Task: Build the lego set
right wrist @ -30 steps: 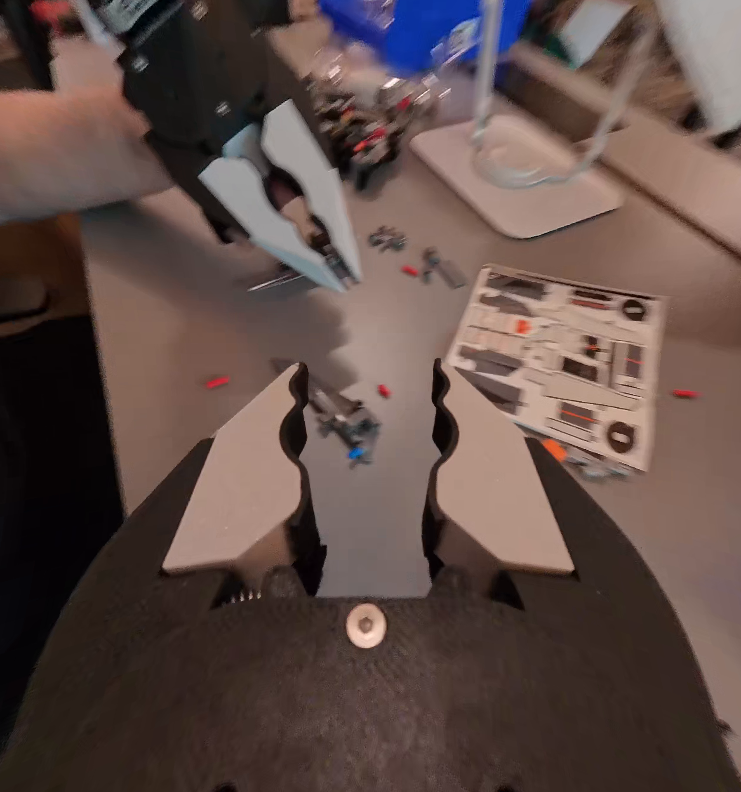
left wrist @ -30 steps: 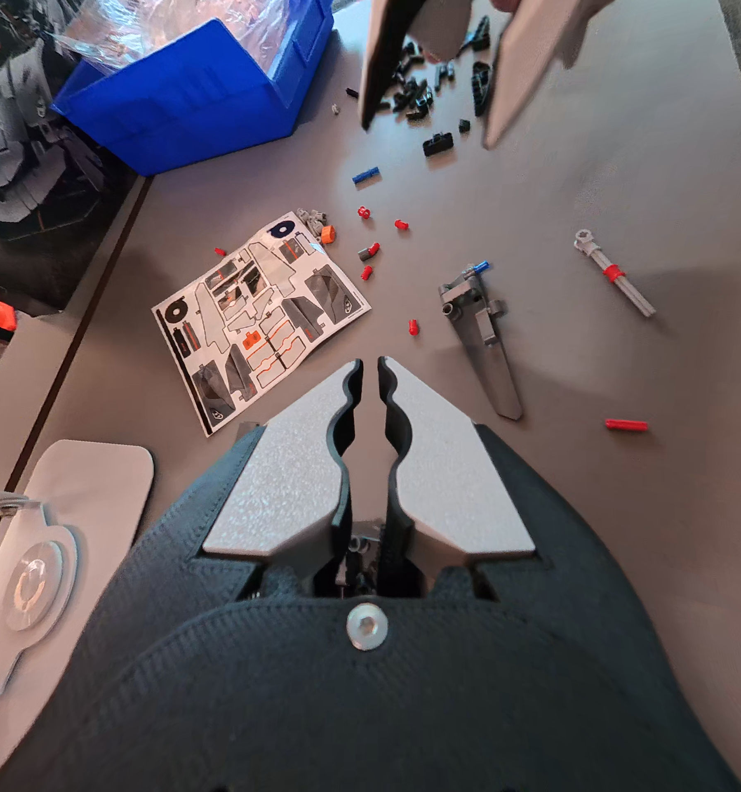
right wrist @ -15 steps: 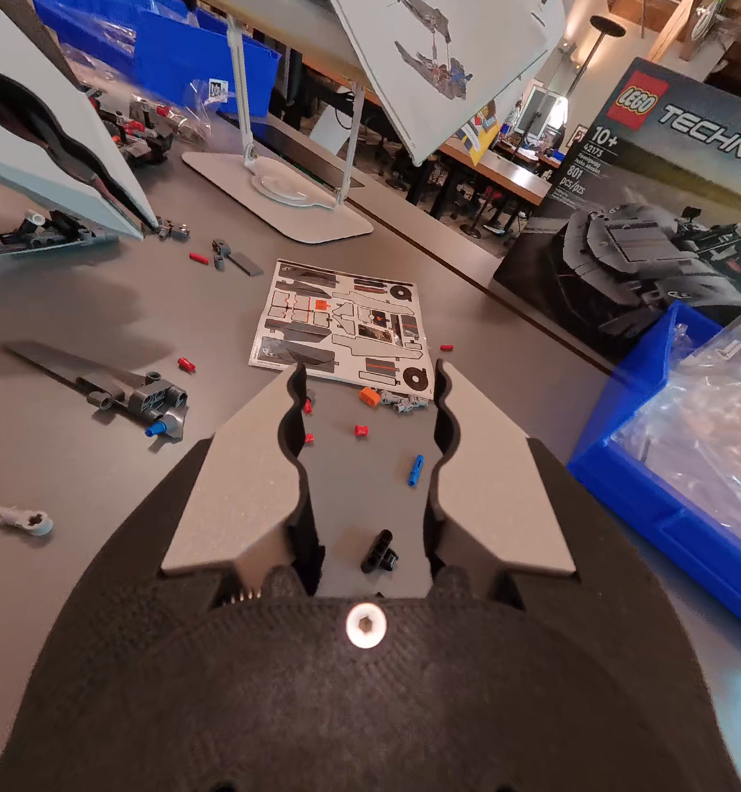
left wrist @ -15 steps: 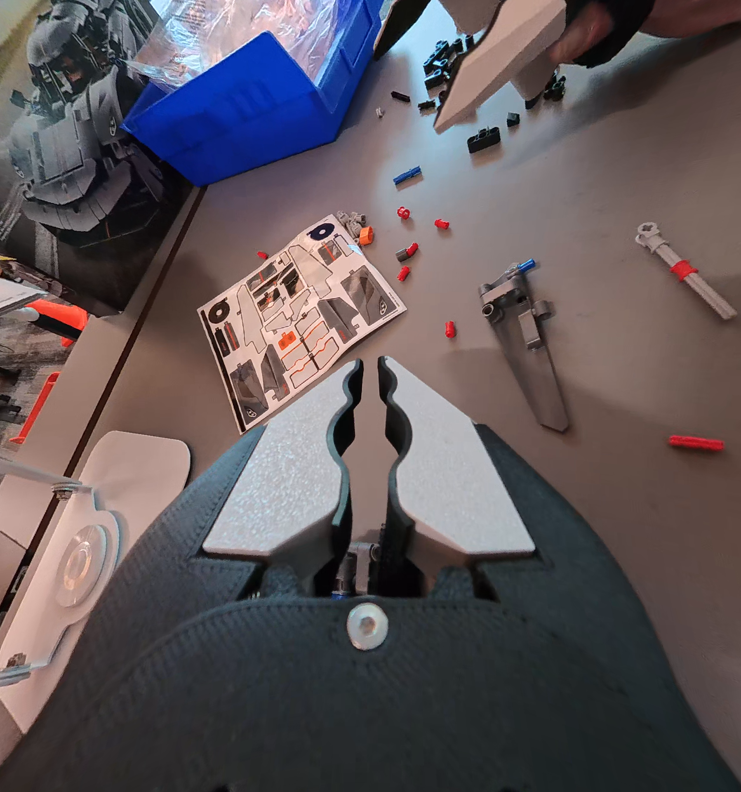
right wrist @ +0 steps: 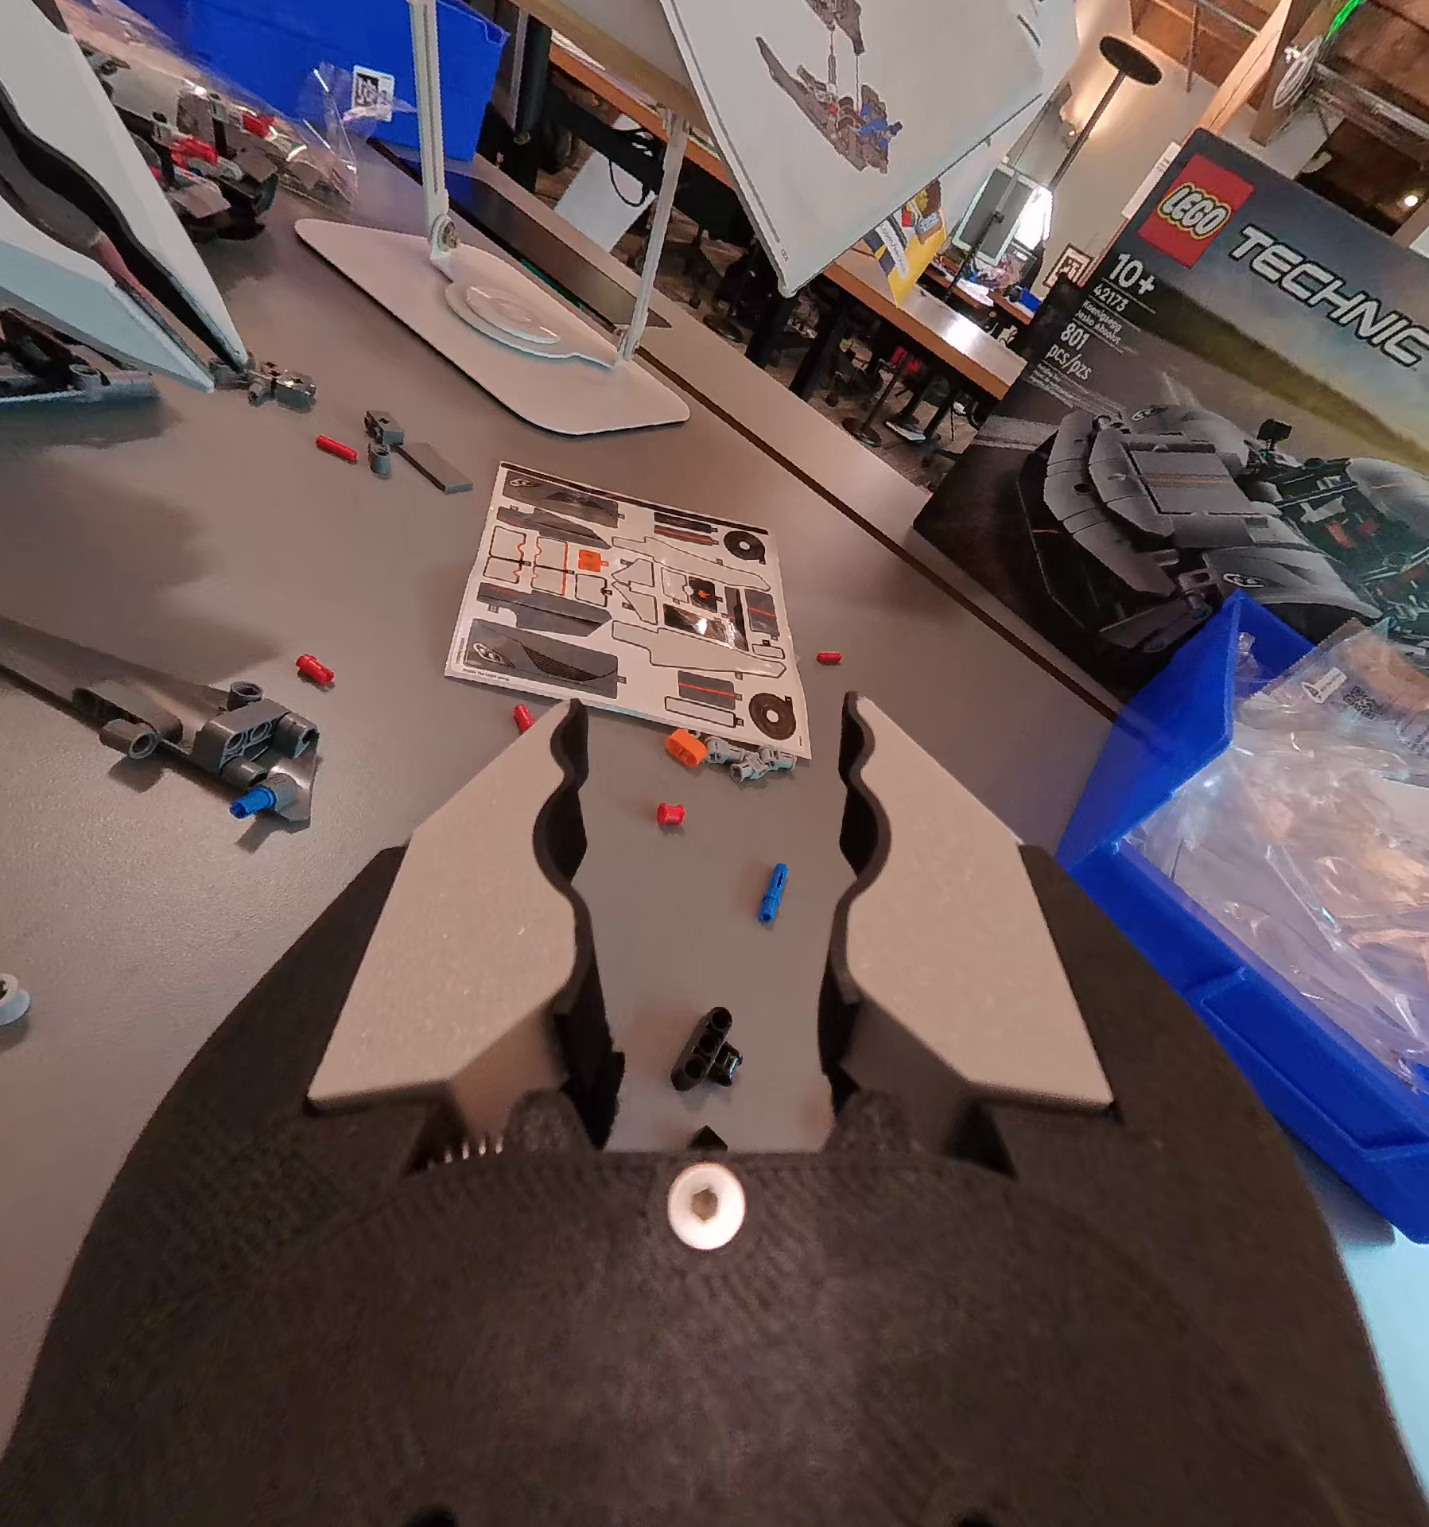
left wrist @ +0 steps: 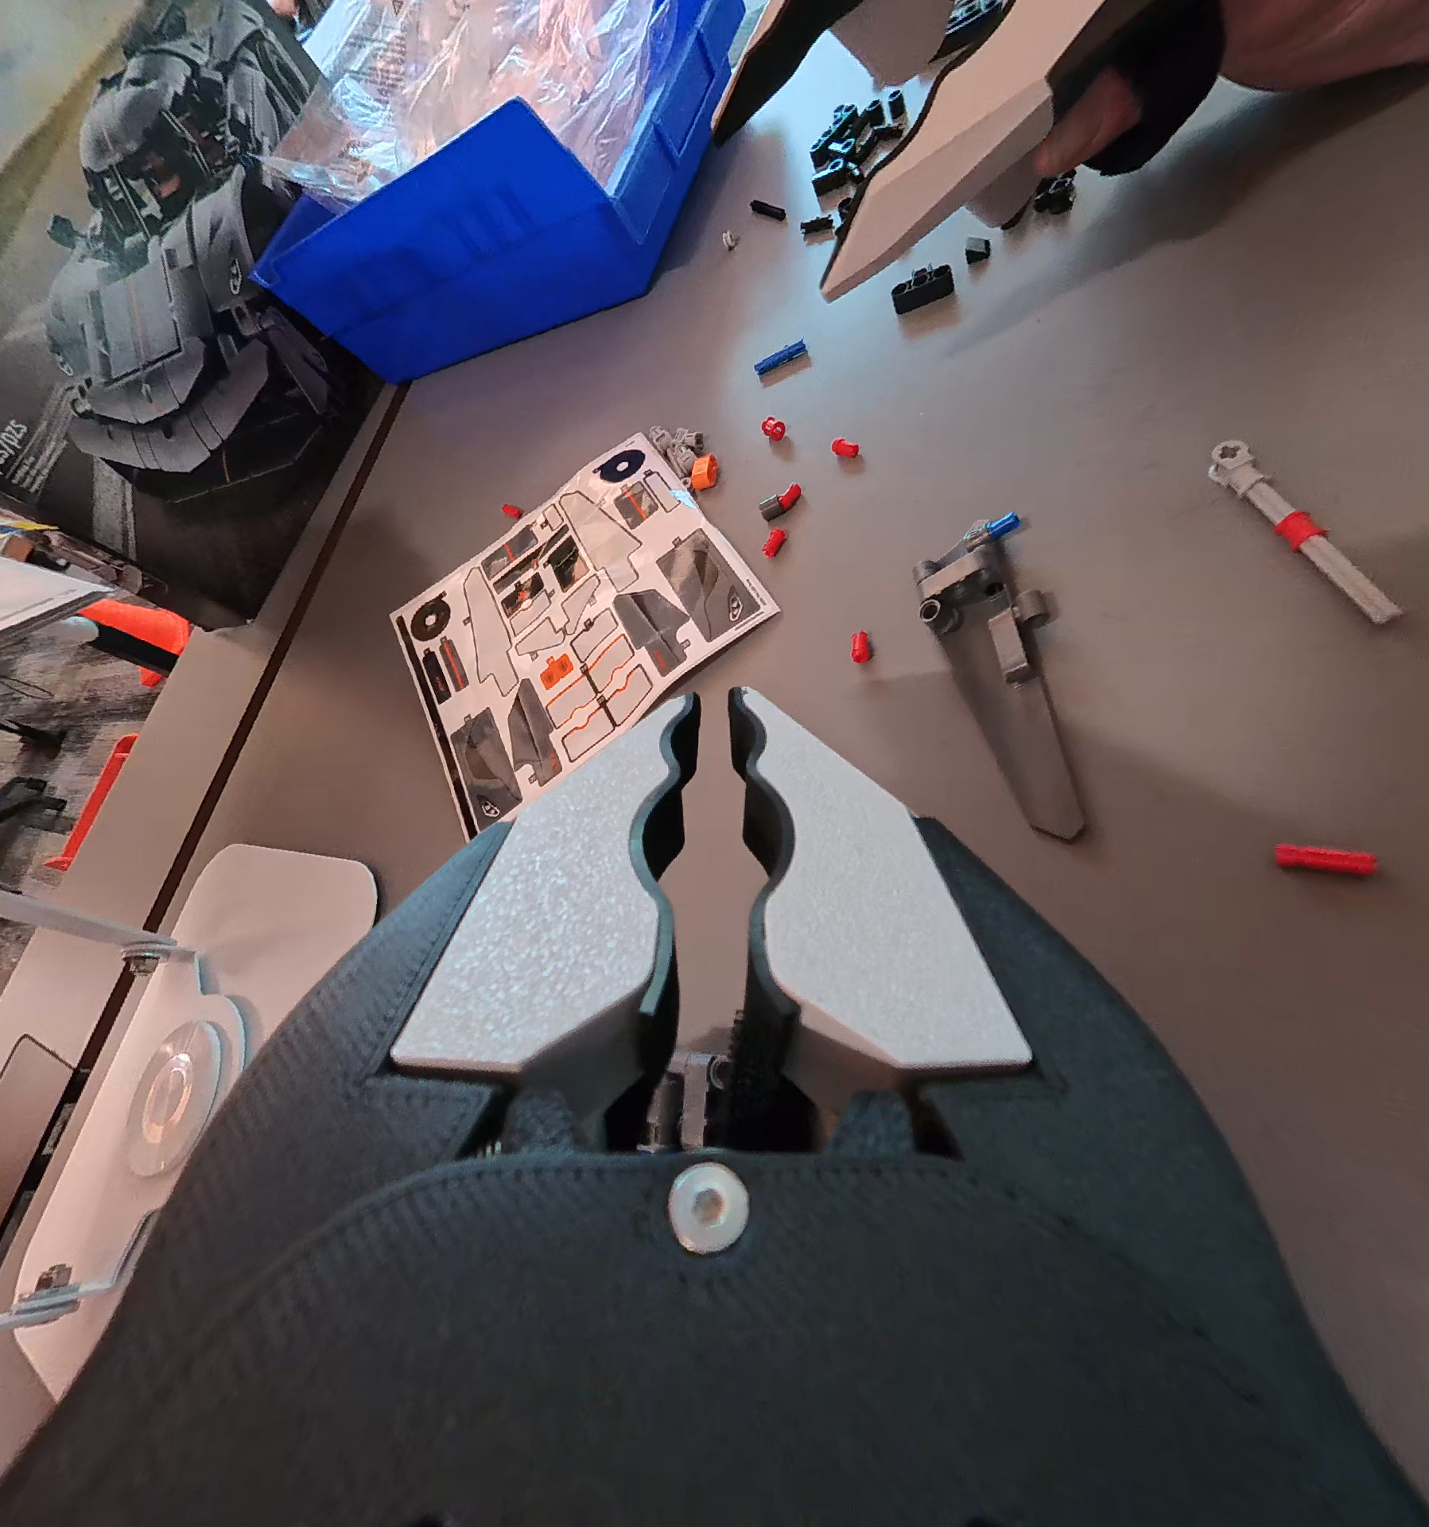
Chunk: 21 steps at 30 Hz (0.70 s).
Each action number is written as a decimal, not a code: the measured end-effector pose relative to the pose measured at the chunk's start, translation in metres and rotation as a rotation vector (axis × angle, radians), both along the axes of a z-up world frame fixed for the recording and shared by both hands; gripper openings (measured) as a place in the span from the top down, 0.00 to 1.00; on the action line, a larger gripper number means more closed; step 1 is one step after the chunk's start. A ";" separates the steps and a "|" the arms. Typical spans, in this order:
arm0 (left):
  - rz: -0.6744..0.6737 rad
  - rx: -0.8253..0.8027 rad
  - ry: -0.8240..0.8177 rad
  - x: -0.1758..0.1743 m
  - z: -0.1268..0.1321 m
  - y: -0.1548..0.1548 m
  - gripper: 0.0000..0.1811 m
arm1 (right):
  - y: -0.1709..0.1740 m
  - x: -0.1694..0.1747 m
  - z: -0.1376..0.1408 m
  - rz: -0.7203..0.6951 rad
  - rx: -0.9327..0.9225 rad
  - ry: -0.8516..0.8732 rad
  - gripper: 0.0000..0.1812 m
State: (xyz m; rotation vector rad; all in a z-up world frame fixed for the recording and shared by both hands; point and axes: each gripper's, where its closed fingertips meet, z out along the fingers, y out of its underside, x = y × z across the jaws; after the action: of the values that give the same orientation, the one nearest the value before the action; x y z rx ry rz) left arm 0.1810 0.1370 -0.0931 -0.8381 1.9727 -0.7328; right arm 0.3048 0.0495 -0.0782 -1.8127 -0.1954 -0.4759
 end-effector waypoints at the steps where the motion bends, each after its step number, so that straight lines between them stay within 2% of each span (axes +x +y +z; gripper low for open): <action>1: -0.001 0.004 -0.001 0.000 0.000 -0.001 0.98 | 0.000 0.000 0.000 -0.003 0.000 -0.003 0.67; 15: 0.027 0.032 -0.045 -0.002 0.009 0.004 0.98 | -0.003 0.007 0.005 -0.051 0.017 -0.045 0.67; 18: 0.063 0.027 -0.058 0.000 0.012 0.014 0.99 | -0.009 0.007 0.022 -0.067 0.093 -0.071 0.71; 21: 0.099 0.017 -0.083 0.001 0.017 0.023 0.99 | -0.033 0.014 0.048 -0.111 0.206 -0.040 0.75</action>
State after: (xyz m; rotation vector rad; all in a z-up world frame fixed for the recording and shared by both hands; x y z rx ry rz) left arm 0.1824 0.1597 -0.0762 -0.8745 1.8476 -0.6814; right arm 0.3183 0.0164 -0.0306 -1.6182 -0.0707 -0.5894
